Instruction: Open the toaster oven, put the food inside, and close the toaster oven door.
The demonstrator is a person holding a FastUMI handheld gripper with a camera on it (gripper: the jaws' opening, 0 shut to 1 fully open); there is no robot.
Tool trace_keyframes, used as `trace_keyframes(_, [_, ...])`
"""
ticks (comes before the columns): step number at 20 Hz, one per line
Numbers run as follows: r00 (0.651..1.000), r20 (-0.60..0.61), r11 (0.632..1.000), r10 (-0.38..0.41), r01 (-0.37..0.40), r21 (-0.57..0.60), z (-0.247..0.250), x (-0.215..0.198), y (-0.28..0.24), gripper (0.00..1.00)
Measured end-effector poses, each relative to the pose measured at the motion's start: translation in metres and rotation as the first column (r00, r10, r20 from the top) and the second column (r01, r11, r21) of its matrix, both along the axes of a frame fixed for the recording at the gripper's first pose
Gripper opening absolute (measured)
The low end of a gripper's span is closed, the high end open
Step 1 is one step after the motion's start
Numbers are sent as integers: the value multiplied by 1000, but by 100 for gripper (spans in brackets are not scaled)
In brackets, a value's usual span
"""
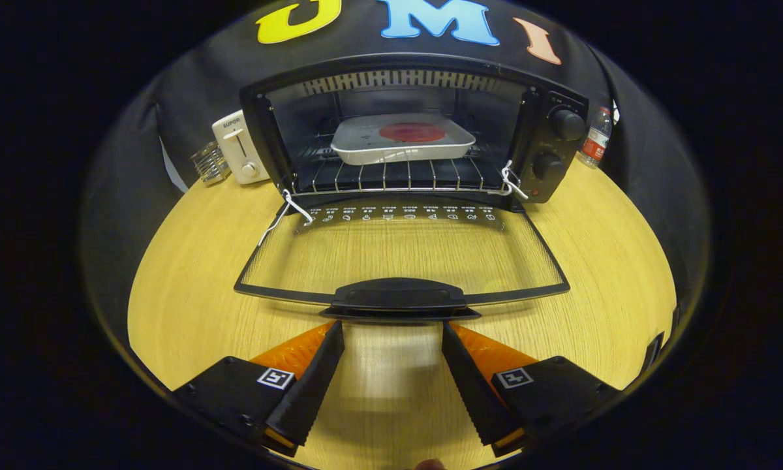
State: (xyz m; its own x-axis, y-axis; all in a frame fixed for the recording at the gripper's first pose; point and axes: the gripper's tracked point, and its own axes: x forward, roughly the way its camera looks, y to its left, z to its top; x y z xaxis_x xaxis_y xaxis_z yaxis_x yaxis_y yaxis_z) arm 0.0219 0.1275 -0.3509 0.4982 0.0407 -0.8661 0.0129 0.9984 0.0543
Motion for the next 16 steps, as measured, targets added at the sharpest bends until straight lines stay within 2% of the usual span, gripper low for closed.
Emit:
trace_keyframes(10, [998, 63, 999, -24, 23, 26, 29, 2, 0, 96])
trace_keyframes(16, [992, 130, 1000, -8, 9, -4, 52, 6, -1, 96])
